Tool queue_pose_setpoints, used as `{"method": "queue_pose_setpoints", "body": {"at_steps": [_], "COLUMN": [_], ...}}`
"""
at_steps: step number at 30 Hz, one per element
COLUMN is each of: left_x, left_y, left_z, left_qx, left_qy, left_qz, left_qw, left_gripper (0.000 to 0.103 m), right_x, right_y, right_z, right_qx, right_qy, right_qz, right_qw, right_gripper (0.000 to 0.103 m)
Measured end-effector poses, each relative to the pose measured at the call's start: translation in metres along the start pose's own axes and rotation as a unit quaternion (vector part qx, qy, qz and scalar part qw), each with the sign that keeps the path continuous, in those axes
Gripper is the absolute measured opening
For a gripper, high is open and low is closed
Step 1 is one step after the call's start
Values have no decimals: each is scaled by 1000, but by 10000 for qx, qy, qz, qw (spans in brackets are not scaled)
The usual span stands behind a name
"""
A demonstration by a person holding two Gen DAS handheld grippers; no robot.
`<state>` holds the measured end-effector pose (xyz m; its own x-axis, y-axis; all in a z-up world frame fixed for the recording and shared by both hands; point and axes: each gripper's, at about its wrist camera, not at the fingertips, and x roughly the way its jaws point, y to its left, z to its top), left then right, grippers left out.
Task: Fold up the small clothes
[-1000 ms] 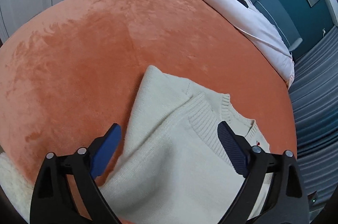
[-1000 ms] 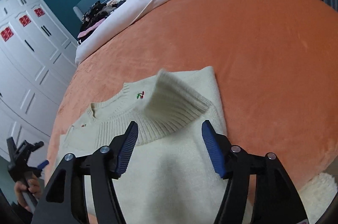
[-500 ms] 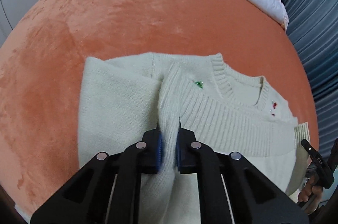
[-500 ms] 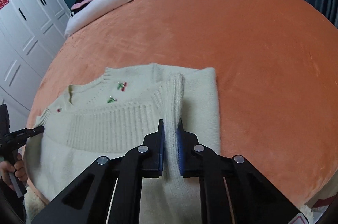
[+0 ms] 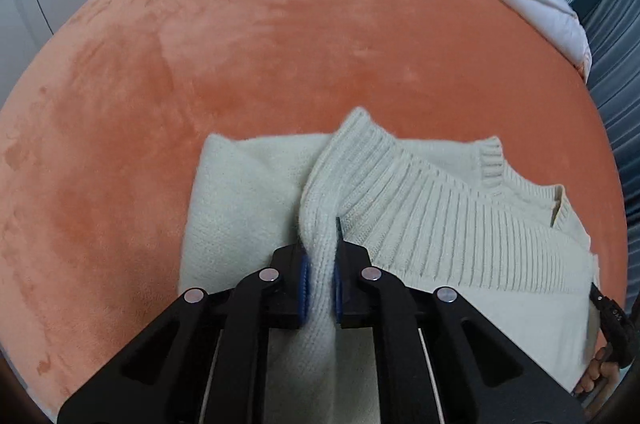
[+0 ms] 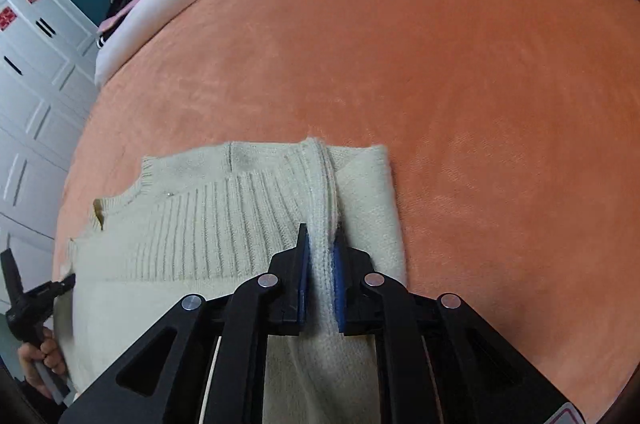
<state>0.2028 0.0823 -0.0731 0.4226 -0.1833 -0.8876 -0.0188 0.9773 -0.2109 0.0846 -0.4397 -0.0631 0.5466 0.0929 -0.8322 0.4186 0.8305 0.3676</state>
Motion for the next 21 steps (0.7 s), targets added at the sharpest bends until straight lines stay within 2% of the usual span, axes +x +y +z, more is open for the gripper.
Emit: {"method": "queue_pose_setpoints", "body": {"at_steps": [3, 5, 6, 8, 9, 11, 13, 14, 16, 17, 19, 20, 21], "left_x": [-22, -50, -65, -92, -100, -107, -104, -97, -82, -75, -68, -68, -69], "left_y": [7, 4, -2, -18, -29, -52, -73, -79, -78, -68, -40, -20, -3], "left_z": [1, -3, -10, -26, -39, -63, -88, -99, -116, -121, -126, -127, -128], "left_qx": [-311, -247, -151, -17, 48, 249, 398, 470, 483, 450, 298, 118, -33], "left_qy": [14, -245, -396, -595, -593, -439, -206, -55, 189, 248, 286, 288, 303], "left_qz": [-192, -140, -69, -151, -300, -599, -723, -703, -488, -293, 3, -10, -122], "left_qw": [9993, 9993, 9991, 9981, 9978, 9969, 9964, 9964, 9975, 9983, 9991, 9995, 9995], "left_gripper": [15, 18, 24, 36, 40, 41, 42, 42, 42, 42, 41, 33, 18], "right_x": [-28, -60, -74, -93, -96, -86, -65, -56, -43, -37, -33, -35, -38], "right_y": [11, 29, 38, 64, 78, 120, 163, 180, 201, 202, 181, 158, 131], "right_z": [4, -1, -6, -22, -31, -63, -103, -122, -150, -158, -157, -149, -141], "right_qx": [-40, -437, -614, -850, -963, -1271, -1620, -1780, -2204, -2390, -2429, -2241, -1996], "right_qy": [-266, -739, -907, -995, -890, -438, 190, 416, 641, 705, 688, 614, 522], "right_qz": [-316, -713, -813, -493, -132, 604, 1265, 1440, 1469, 1379, 1019, 811, 458], "right_qw": [9991, 9938, 9907, 9902, 9913, 9891, 9785, 9726, 9621, 9586, 9622, 9692, 9774], "right_gripper": [17, 21, 21, 21, 21, 21, 21, 21, 17, 10, 4, 2, 2]}}
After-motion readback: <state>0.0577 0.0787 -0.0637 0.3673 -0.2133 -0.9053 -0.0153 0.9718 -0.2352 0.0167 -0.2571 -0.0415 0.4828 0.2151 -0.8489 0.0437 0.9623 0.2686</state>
